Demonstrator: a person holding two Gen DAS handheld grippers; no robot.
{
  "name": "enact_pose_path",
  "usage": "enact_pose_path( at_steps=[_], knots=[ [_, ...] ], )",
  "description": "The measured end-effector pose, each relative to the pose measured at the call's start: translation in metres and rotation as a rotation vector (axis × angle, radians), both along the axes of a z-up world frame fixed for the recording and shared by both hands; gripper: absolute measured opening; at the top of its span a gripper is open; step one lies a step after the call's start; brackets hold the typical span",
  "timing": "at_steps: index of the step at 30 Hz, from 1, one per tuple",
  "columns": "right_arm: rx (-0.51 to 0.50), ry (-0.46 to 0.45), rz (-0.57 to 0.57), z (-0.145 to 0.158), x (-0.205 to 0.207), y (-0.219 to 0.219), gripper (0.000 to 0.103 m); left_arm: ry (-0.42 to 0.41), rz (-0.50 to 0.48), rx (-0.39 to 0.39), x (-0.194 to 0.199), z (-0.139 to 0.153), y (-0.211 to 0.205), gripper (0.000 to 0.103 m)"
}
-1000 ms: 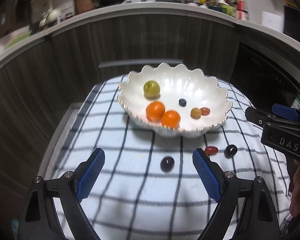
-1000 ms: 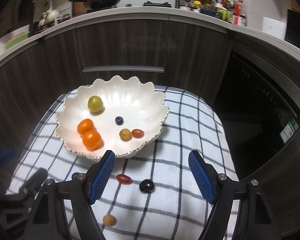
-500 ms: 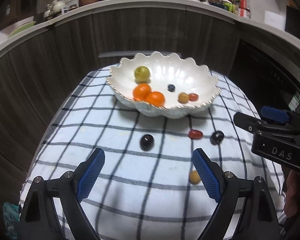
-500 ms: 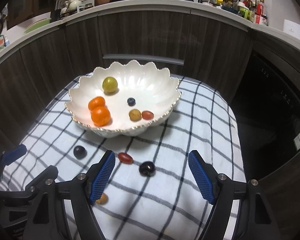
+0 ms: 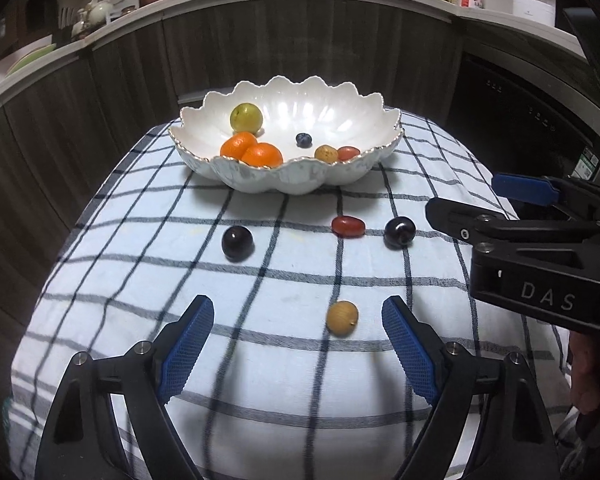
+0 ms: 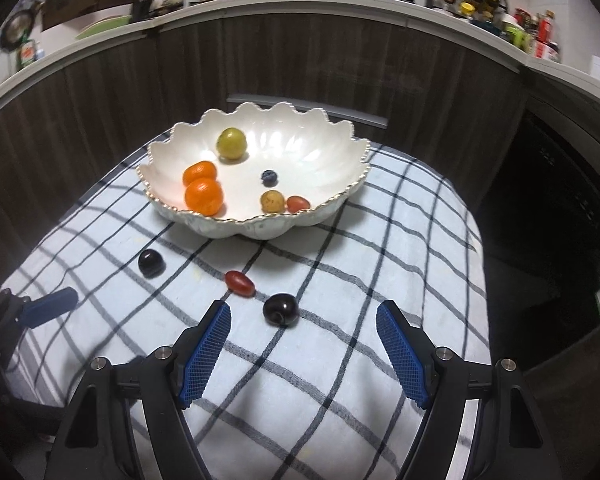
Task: Organize fruits
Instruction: 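Lower the right gripper around a dark purple grape while the left gripper lowers around a longan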
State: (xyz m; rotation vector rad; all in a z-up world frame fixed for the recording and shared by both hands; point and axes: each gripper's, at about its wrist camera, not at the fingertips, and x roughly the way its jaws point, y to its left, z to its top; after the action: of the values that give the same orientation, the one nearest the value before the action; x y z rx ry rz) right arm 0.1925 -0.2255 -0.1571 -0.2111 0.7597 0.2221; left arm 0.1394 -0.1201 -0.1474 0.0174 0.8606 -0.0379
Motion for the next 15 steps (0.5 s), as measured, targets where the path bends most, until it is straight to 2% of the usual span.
enact_pose_path(
  at_steps=[5,12,15],
  knots=[
    [-0.037,-0.001,0.101,-0.007,0.008,-0.002,0.076,0.009,0.034,0.006,0.002,-0.009,-0.008,0.077],
    [-0.042,0.027,0.212,-0.025,0.019,-0.002,0.075,0.029,0.054,0.008,0.004,-0.021,-0.017,0.075],
    [-0.029,0.041,0.239,-0.033,0.024,-0.002,0.073,0.033,0.069,0.006,0.007,-0.027,-0.018,0.071]
  ],
)
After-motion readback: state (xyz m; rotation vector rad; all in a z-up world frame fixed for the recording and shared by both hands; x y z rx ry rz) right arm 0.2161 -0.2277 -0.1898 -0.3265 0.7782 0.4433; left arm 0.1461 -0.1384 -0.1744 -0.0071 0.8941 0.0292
